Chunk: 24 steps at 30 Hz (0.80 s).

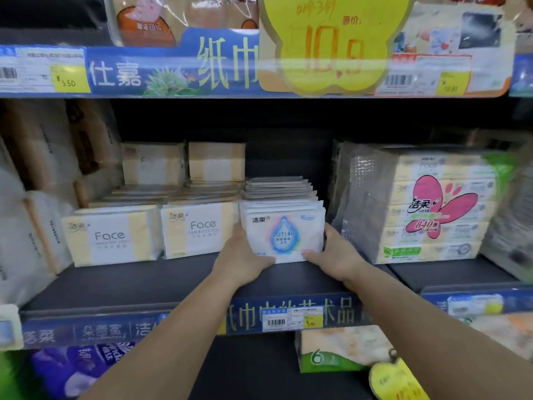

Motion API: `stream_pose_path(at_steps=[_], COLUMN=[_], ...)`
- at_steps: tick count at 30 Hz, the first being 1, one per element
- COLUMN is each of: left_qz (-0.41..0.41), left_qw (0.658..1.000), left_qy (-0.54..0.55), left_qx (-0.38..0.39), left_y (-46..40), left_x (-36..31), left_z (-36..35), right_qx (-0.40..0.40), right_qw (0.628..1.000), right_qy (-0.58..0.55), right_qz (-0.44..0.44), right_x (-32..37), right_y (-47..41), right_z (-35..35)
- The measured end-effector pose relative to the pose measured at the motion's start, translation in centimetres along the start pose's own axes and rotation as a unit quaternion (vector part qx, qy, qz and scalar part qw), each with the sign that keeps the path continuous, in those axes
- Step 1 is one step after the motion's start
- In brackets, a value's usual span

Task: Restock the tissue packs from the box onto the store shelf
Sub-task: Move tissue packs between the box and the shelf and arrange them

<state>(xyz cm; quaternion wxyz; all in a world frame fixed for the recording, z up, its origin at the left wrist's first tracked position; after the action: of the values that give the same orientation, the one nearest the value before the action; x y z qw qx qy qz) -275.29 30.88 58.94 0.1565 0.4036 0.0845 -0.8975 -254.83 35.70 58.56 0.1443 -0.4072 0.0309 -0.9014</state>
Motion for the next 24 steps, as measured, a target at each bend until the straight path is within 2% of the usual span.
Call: stream_pose_path(at_steps=[2, 6, 11, 13, 16, 20, 24], left_qz=[0.003, -0.022, -0.062, -0.086, -0.141, -0.206, -0.286], left_qw=[1.0, 0.991, 0.965, 0.962, 0.955, 0.927, 0.9], left_qy=[0.001, -0.097, -0.245, -0.255, -0.259, -0.284, -0.266], left_qx=[-0.026, -0.086, -0.067, -0.042, 0.039, 0.134, 0.194], left_y=[0.5, 3.7, 10.8, 14.5, 21.2, 30.8, 39.0], left_x=[-0.3, -2.6, -8.5, -11.8, -17.3, -24.9, -32.3], left_z=[1.1, 1.5, -3.8, -7.7, -16.5, -29.7, -40.3], right_qx=[0.0, 0.007, -0.014, -0.029, -0.042, -0.054, -0.078], right_qw=[1.0, 1.0, 0.989, 0.98, 0.957, 0.934, 0.916], right_qy=[-0.025, 0.006, 0.122, 0.176, 0.28, 0.353, 0.374], right_qz=[-0.009, 0.023, 0.079, 0.085, 0.055, -0.025, -0.121], right_x=[0.1, 1.8, -0.1, -3.1, -9.7, -19.6, -28.4], right_y=[0.6, 4.5, 11.8, 15.4, 21.9, 31.6, 40.2], right_z=[0.7, 3.0, 8.1, 11.6, 18.3, 28.8, 37.8])
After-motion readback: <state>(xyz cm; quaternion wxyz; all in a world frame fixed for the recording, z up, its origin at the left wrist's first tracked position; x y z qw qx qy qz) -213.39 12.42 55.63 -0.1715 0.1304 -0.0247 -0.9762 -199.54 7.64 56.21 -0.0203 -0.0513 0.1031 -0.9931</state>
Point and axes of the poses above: each hand's wrist, its own y-axis away from the middle knuckle, its own z-axis out of the back of the hand, x = y × z, the point moved 8 cm from there along -y, towards the middle knuckle, and after that the axes turned 8 degrees about z, right-handed, at the moved point
